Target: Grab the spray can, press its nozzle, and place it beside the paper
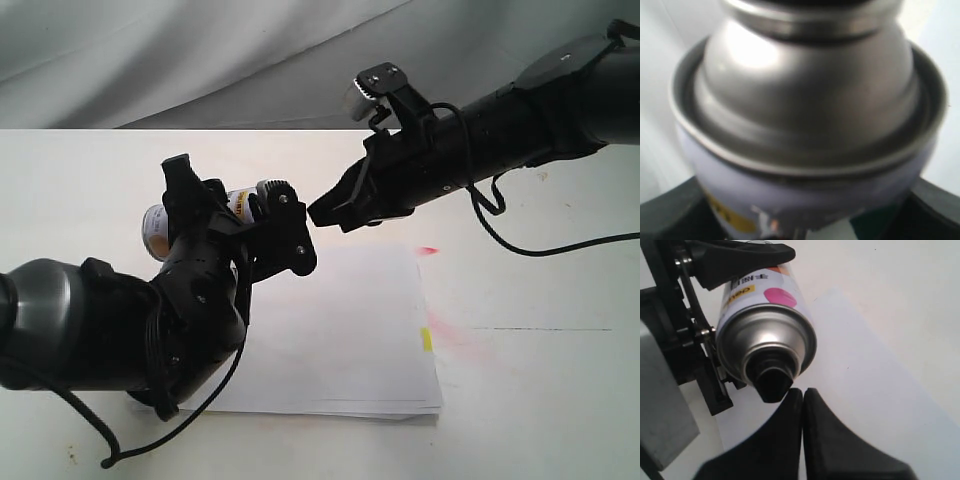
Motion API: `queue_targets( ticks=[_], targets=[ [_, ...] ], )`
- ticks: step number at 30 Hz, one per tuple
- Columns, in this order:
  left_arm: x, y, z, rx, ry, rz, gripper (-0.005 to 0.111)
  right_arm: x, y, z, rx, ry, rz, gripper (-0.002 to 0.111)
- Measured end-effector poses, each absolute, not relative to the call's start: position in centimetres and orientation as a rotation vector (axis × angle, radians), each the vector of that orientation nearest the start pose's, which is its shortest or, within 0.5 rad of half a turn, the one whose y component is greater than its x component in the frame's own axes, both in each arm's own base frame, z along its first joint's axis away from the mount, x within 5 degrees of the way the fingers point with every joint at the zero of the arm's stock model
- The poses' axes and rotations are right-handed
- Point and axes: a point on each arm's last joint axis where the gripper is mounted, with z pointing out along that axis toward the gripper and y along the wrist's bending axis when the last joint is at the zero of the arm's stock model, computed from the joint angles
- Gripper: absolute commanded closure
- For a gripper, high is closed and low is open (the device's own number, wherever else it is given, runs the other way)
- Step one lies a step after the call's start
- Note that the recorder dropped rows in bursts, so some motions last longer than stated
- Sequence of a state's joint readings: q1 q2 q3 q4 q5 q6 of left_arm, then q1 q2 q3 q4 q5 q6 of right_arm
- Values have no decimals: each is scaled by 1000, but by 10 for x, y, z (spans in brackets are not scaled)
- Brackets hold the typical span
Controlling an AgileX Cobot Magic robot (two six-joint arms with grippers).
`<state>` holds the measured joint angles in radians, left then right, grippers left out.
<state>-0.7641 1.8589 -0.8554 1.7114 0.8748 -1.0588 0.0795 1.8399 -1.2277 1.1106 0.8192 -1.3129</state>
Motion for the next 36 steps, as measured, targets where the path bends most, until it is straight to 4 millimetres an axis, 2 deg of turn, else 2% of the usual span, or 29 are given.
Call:
queue_targets(
  ticks=[12,26,36],
  targets=[
    [287,-179,157,1138,1860,968,107,370,89,235,-798,2187,740,108],
    [287,-179,157,1138,1860,968,107,371,91,237,-774,2167,760,108],
    [286,-175,154,1107,1903,983,107,379,107,215,-763,2172,795,108]
  ],
)
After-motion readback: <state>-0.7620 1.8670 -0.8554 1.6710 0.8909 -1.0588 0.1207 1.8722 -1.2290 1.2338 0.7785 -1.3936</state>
